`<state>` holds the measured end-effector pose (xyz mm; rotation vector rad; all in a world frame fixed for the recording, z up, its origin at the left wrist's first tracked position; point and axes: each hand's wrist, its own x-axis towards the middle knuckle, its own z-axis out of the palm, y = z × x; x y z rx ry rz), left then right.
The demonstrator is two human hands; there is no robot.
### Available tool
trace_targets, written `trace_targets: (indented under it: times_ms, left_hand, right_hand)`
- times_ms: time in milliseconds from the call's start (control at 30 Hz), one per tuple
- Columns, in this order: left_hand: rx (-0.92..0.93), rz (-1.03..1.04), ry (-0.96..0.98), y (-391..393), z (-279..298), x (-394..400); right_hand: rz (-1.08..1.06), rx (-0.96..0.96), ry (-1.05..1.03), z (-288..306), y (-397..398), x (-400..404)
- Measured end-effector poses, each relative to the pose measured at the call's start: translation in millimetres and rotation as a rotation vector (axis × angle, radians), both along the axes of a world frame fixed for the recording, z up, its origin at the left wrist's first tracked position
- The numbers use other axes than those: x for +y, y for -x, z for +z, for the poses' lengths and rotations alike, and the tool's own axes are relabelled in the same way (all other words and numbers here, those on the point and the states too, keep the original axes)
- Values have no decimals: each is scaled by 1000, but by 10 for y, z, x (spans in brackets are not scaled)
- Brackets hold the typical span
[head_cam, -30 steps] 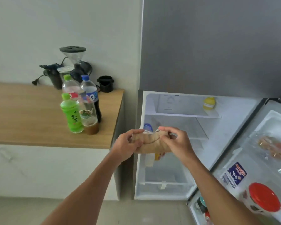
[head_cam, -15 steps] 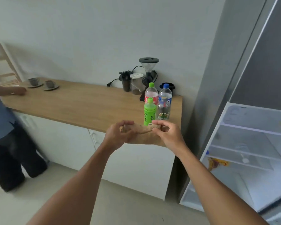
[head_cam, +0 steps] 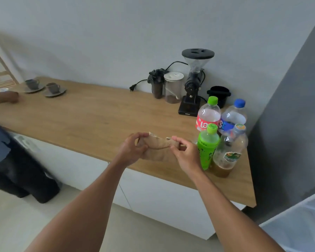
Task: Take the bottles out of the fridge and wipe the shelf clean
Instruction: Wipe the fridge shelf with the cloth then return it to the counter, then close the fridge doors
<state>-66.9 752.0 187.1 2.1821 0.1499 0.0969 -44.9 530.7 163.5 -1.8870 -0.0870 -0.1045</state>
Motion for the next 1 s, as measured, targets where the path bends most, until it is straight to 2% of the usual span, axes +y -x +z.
trace_targets:
  times_ms: [133,300,500,567,800,1000]
  left_hand:
    - [53,-12,-19,-470,-386,184]
    - [178,24,-147,-611,-678,257]
    - [246,49,-289,-416,-741,156]
    - [229,52,-276,-277,-658,52]
    - [109,0,-219,541,-188,-566]
    - [-51,-104,-212,1487,435,-1515]
  right_hand:
    - [-27,119,27,-299,-331,200]
    - [-5,258,152,-582,-441,231]
    - [73,188,291,-651,-237,248]
    - [97,155,294,-622,-120,228]
    - [132,29,293,81,811,-285]
    - [33,-28,291,780,2019,-1332]
